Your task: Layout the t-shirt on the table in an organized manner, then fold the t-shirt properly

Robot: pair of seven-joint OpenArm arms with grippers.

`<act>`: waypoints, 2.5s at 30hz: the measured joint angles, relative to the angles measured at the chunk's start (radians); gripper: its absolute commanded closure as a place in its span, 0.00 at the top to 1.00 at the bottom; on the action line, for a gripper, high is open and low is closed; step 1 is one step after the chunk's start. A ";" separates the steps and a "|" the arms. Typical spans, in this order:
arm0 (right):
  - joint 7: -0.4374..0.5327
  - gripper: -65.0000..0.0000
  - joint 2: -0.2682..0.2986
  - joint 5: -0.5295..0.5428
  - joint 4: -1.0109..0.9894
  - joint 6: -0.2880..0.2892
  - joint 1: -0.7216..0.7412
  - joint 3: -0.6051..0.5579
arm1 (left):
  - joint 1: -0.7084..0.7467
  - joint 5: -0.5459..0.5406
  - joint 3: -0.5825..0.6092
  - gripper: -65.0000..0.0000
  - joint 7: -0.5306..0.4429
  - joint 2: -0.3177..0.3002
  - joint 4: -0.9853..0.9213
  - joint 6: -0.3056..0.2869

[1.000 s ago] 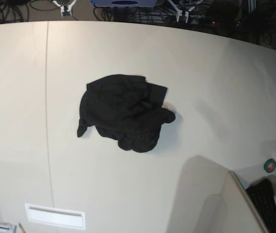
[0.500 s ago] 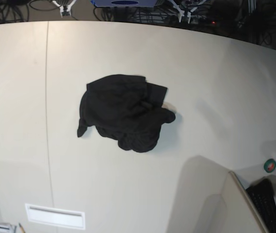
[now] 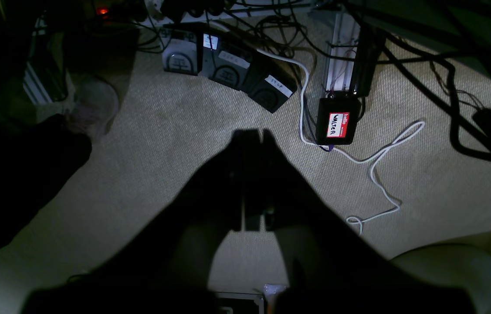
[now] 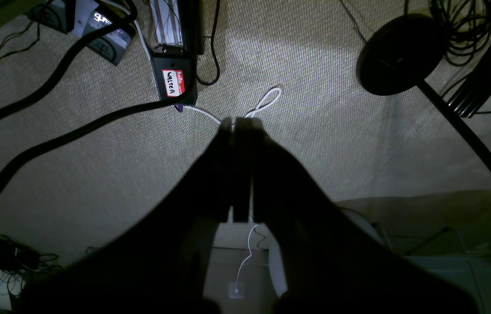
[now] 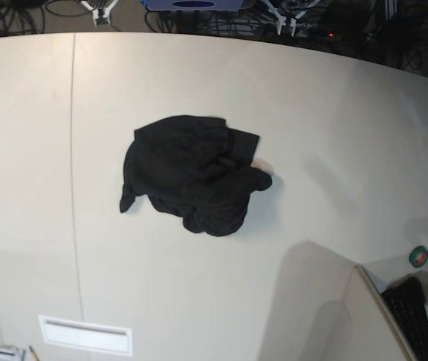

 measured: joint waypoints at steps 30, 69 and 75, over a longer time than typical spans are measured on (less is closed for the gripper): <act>-0.102 0.00 -0.003 0.000 0.430 -0.003 -0.370 0.005 | 0.315 0.008 0.010 0.00 0.002 -0.085 0.429 0.000; -0.475 0.61 0.014 0.337 1.567 -0.005 -0.331 -0.089 | 0.462 -0.232 0.014 0.00 0.312 -0.266 1.497 -0.003; -0.476 0.62 0.019 0.371 1.447 -0.013 -0.211 -0.085 | 0.319 -0.234 0.014 0.48 0.393 -0.196 1.463 -0.011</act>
